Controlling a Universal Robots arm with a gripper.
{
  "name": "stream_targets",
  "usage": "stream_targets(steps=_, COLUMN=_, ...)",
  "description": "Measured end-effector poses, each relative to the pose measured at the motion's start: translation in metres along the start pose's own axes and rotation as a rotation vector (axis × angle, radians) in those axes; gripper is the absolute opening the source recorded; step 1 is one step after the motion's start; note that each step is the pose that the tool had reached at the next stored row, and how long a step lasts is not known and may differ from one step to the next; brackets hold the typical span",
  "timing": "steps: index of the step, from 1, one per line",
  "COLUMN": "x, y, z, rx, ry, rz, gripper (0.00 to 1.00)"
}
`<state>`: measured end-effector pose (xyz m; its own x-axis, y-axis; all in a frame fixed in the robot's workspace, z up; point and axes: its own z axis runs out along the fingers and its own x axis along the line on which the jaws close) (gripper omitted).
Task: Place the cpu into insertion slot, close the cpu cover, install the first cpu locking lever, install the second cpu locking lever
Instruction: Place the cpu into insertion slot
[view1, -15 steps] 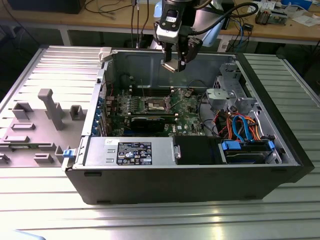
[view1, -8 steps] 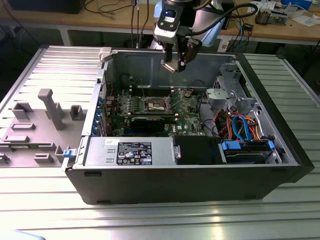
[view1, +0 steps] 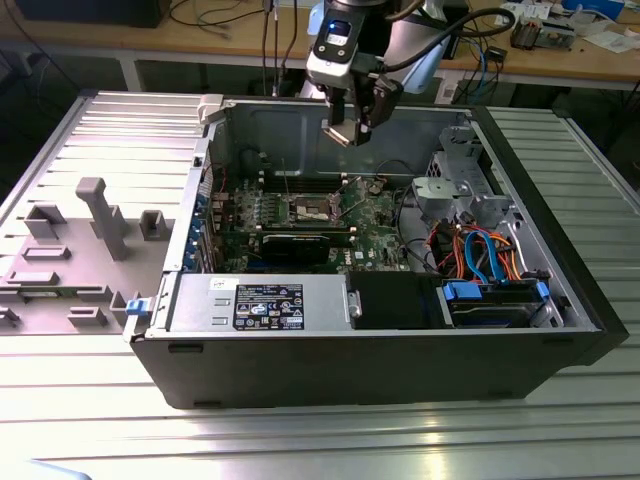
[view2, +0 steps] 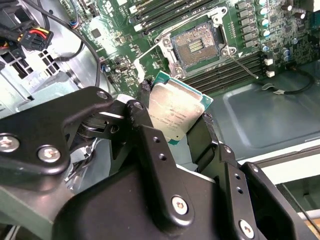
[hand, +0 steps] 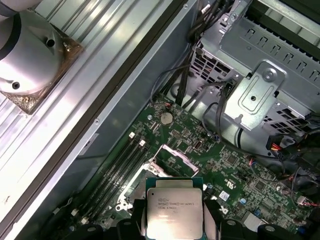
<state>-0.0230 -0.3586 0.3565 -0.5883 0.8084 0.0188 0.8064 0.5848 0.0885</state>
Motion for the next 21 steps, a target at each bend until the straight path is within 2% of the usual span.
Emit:
stream_targets(steps=7, x=0.0000, y=-0.0001, z=0.0006, rx=-0.0011, ry=-0.0047, rz=0.054, gripper=0.54)
stream_targets(steps=21, x=0.0000, y=-0.0001, z=0.0010, rx=-0.0018, ry=-0.0105, rz=0.112, gripper=0.54)
